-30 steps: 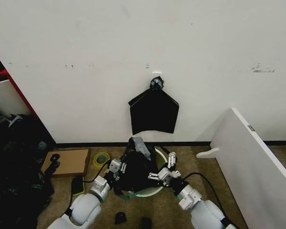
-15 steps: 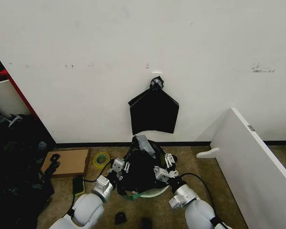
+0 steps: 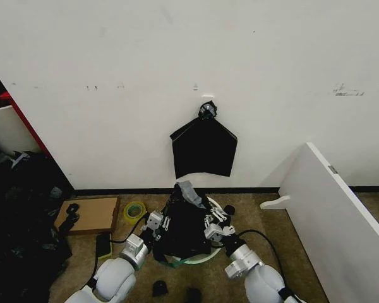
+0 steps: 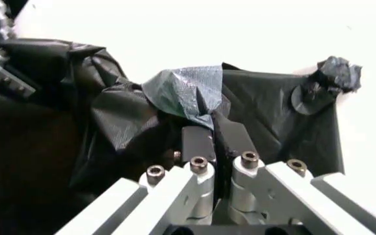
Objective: Place the garbage bag over the trash bin.
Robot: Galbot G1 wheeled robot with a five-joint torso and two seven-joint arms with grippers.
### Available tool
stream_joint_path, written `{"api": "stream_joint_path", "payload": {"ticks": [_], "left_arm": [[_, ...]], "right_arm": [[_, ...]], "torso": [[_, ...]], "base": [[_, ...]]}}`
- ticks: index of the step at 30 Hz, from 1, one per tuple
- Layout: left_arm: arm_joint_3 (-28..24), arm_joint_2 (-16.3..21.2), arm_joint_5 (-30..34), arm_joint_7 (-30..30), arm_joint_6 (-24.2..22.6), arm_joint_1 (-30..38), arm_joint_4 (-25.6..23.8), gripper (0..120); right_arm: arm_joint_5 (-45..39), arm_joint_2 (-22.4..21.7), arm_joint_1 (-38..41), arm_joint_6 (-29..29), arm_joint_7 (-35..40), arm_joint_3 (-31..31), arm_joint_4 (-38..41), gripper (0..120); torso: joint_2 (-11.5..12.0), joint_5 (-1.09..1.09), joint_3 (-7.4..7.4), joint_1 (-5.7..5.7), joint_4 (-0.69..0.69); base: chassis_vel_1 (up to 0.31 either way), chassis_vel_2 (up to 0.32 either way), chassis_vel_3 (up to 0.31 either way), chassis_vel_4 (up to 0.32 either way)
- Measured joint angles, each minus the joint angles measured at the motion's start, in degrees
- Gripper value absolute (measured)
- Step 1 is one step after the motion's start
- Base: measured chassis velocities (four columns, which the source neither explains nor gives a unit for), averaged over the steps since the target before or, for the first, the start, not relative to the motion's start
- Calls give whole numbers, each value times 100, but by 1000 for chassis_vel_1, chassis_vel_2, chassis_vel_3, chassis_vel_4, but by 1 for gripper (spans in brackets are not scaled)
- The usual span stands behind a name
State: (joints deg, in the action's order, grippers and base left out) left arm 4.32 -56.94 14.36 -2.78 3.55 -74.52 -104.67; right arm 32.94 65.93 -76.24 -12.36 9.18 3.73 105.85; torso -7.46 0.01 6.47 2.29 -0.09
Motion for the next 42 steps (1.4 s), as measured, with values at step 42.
{"api": "stream_joint_path", "payload": {"ticks": [42], "left_arm": [[338,203,795,1007,1155,191,72,5]], "right_arm": [[-6065,-392,260,-26,-2554,600,-779,0]], "torso": [[0,0,0,0,0]], "base": [[0,0,0,0]]}}
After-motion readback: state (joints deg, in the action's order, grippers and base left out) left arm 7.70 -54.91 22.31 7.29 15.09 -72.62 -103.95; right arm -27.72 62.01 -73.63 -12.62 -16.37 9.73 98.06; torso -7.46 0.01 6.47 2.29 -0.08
